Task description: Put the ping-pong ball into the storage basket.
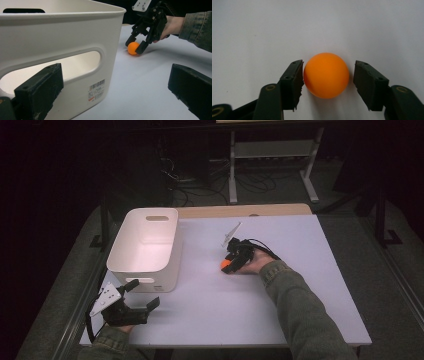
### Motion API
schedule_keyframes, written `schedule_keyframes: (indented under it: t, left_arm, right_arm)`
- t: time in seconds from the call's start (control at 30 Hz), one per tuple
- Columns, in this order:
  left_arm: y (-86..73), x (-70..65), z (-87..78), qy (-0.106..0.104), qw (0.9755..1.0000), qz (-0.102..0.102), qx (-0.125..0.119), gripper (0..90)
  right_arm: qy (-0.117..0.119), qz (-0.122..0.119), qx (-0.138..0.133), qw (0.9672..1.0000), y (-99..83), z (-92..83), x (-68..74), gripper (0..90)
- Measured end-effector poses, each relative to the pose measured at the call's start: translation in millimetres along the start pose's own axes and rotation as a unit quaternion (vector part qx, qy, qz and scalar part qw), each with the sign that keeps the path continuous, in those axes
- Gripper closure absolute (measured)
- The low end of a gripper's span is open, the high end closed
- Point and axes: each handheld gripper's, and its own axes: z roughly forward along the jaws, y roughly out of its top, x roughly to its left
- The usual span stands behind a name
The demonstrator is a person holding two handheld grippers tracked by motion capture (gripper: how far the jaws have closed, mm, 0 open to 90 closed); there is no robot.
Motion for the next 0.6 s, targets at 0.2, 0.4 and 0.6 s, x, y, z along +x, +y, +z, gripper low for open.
schedule_keyframes:
  t: [0.2,0.4,0.6]
  left_arm:
    - [0.0,0.1,0.0,0.0,1.0,0.0,0.0,0.0]
    - [-0.1,0.1,0.3,0.0,1.0,0.0,0.0,0.0]
    - [-0.1,0.0,0.5,0.0,1.0,0.0,0.001,0.0]
  right_arm:
    - [0.004,-0.015,0.015,0.9998,3.9,3.3,1.8,48.9]
    - [0.013,-0.014,0.013,0.9997,4.8,4.3,1.4,49.8]
    - [0.014,-0.013,0.012,0.9997,4.5,0.8,1.2,49.9]
